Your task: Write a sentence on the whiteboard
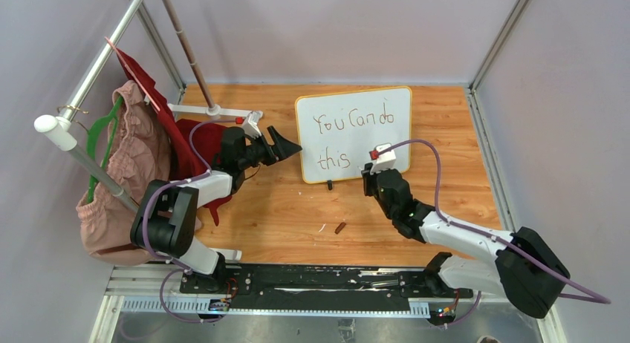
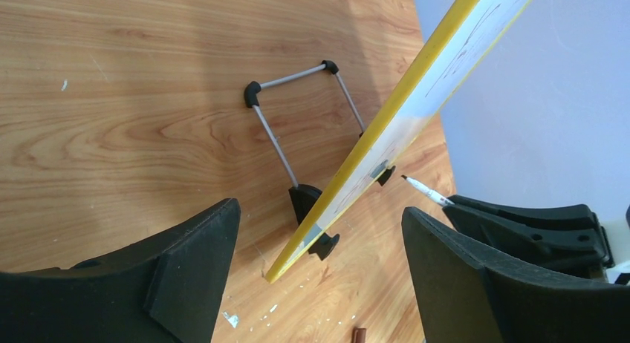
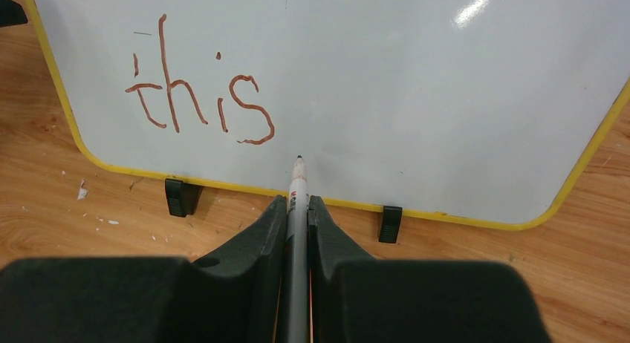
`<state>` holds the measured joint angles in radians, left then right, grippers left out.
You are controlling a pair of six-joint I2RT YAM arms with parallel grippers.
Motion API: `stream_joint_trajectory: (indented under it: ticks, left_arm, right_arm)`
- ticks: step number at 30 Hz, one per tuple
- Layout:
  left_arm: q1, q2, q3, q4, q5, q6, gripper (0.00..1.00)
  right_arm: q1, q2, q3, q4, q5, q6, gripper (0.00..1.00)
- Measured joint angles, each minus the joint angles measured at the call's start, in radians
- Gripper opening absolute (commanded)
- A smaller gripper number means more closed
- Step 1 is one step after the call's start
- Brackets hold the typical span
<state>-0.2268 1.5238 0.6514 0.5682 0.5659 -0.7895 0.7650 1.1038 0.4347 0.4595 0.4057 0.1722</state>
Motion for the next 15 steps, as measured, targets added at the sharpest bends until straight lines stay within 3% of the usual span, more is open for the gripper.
stream_joint_trajectory:
  ticks: [15]
  left_arm:
    - [0.000,0.000,0.002,0.006,0.010,-0.008,0.83]
  right_arm:
    - [0.016,0.108,0.019,0.095,0.052,-0.025,0.00]
